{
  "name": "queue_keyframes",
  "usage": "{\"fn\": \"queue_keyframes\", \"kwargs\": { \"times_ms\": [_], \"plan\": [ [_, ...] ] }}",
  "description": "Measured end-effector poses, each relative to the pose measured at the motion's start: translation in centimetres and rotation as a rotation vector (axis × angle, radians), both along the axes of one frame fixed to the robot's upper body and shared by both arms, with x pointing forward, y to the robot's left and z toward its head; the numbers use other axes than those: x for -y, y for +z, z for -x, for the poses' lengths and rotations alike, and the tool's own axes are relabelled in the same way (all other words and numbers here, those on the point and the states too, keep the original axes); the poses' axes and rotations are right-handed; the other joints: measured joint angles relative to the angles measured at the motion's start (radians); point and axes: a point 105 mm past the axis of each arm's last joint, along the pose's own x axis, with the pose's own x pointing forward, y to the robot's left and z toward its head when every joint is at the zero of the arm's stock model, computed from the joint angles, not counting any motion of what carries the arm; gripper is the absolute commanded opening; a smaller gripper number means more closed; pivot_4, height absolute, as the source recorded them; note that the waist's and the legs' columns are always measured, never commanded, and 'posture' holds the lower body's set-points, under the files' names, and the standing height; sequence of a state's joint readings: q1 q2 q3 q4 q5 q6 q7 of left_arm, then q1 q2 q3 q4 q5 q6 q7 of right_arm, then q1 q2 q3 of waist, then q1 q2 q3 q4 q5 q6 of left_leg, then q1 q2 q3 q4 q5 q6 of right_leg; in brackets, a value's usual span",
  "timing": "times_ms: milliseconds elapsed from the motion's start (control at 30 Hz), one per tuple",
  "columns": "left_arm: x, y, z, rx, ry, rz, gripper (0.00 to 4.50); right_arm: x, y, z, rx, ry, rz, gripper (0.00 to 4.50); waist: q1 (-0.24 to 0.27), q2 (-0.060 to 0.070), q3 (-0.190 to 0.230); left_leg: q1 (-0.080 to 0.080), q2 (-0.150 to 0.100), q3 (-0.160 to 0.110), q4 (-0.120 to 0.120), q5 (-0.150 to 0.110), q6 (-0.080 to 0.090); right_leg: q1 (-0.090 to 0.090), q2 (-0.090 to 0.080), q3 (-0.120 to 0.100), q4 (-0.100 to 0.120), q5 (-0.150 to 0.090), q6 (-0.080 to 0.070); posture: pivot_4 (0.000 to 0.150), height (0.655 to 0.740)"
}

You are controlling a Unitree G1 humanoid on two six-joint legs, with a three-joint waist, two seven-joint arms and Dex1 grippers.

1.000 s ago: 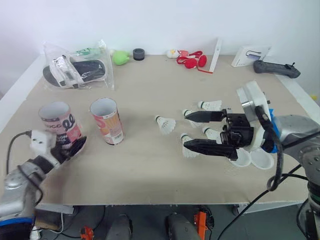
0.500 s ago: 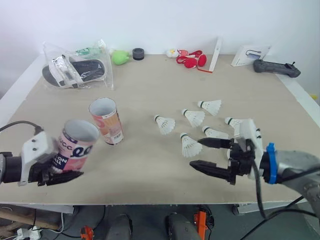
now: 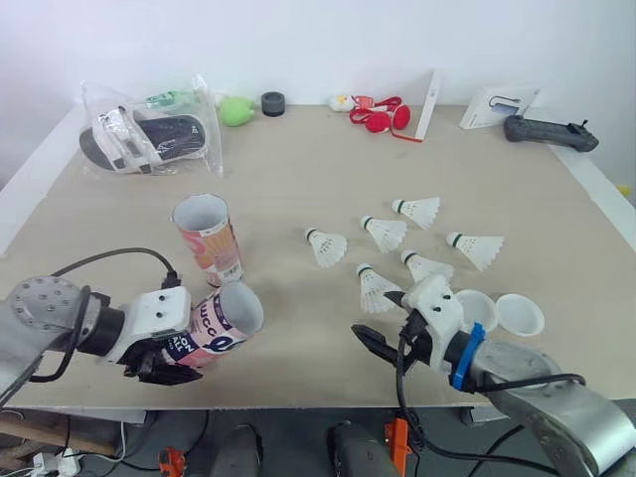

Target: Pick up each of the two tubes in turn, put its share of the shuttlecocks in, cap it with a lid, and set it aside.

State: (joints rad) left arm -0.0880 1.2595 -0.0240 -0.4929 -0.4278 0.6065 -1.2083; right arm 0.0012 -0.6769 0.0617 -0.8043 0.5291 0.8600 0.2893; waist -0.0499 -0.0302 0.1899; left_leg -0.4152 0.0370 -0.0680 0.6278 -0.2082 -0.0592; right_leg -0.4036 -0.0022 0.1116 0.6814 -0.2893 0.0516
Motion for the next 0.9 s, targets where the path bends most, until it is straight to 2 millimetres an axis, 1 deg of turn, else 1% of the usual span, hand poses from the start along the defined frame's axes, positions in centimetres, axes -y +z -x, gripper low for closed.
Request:
{"fn": "queue_keyframes", "kwargs": {
  "times_ms": [200, 333, 500, 600, 900],
  "plan": [
    [0.0, -0.1, 0.0, 0.016, -0.023, -0.027, 3.08, -1.3, -0.4, -0.5, 0.007, -0.050, -0.078, 4.50, 0.000, 0.000, 0.000, 0.000, 0.001, 0.000, 0.000, 0.000, 0.000, 0.000, 0.001, 0.000, 0.001, 0.001, -0.001, 0.150, 0.7400],
    [-0.1, -0.1, 0.0, 0.020, -0.022, -0.029, 3.08, -1.5, -0.6, -1.4, 0.009, -0.095, -0.124, 4.50, 0.000, 0.000, 0.000, 0.001, 0.002, 0.000, 0.001, 0.000, 0.000, 0.000, 0.003, 0.000, 0.001, 0.001, -0.001, 0.150, 0.7400],
    [-0.1, -0.1, -0.2, 0.024, -0.019, -0.027, 3.08, -1.7, -0.6, -1.8, 0.010, -0.106, -0.152, 4.50, 0.000, 0.001, -0.001, 0.001, 0.004, 0.000, 0.001, 0.000, 0.001, 0.000, 0.004, 0.000, 0.001, 0.002, -0.002, 0.150, 0.7400],
    [0.4, -0.1, -0.6, 0.039, -0.025, -0.019, 3.08, -1.5, -1.4, -2.9, -0.005, -0.149, -0.177, 4.50, 0.003, 0.002, -0.002, 0.001, 0.004, 0.000, 0.004, 0.000, 0.001, 0.001, 0.004, 0.000, 0.001, 0.003, -0.001, 0.150, 0.7400],
    [0.8, -0.1, -1.1, 0.052, -0.014, -0.010, 3.08, -1.5, -2.1, -3.6, -0.015, -0.187, -0.202, 4.50, 0.003, 0.004, -0.002, 0.001, 0.004, 0.000, 0.007, 0.001, 0.001, 0.002, 0.004, 0.000, 0.002, 0.005, -0.001, 0.150, 0.7400]
  ]
}}
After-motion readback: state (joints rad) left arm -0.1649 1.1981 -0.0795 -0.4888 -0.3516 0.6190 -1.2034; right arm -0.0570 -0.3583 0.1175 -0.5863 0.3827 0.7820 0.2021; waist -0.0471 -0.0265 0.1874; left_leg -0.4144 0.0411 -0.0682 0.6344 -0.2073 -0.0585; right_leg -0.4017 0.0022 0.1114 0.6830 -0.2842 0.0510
